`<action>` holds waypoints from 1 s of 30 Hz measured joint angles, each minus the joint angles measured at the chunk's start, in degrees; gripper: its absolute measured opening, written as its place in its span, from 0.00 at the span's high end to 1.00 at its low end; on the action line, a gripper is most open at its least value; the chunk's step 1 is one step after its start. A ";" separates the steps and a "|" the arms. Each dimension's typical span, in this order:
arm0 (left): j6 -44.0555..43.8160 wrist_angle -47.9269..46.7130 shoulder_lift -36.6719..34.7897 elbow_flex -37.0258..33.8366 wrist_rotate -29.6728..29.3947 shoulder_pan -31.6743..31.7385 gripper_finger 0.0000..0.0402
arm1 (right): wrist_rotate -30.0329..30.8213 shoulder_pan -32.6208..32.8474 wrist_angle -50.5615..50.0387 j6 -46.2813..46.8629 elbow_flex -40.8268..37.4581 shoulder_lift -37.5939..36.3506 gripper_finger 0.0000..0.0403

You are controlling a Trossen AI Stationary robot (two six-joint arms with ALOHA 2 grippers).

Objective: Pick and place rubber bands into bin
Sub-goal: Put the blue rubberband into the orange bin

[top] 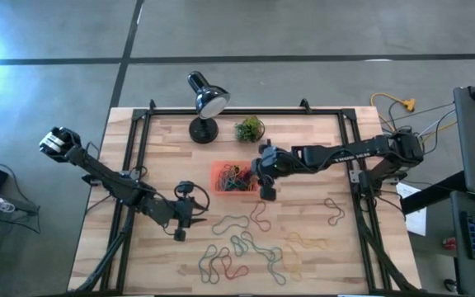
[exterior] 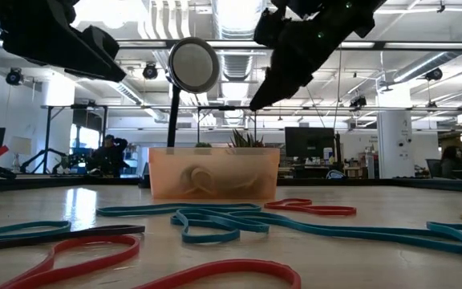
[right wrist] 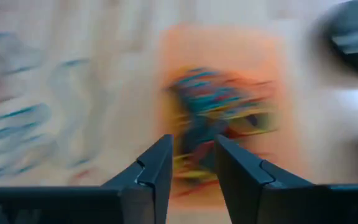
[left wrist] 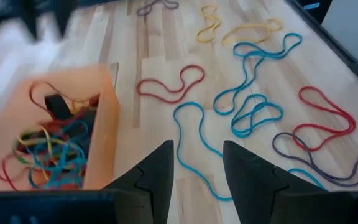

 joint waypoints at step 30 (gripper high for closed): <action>7.46 -14.76 24.94 24.28 8.96 2.13 0.69 | 1.81 22.74 -7.82 9.75 -3.90 -0.02 0.84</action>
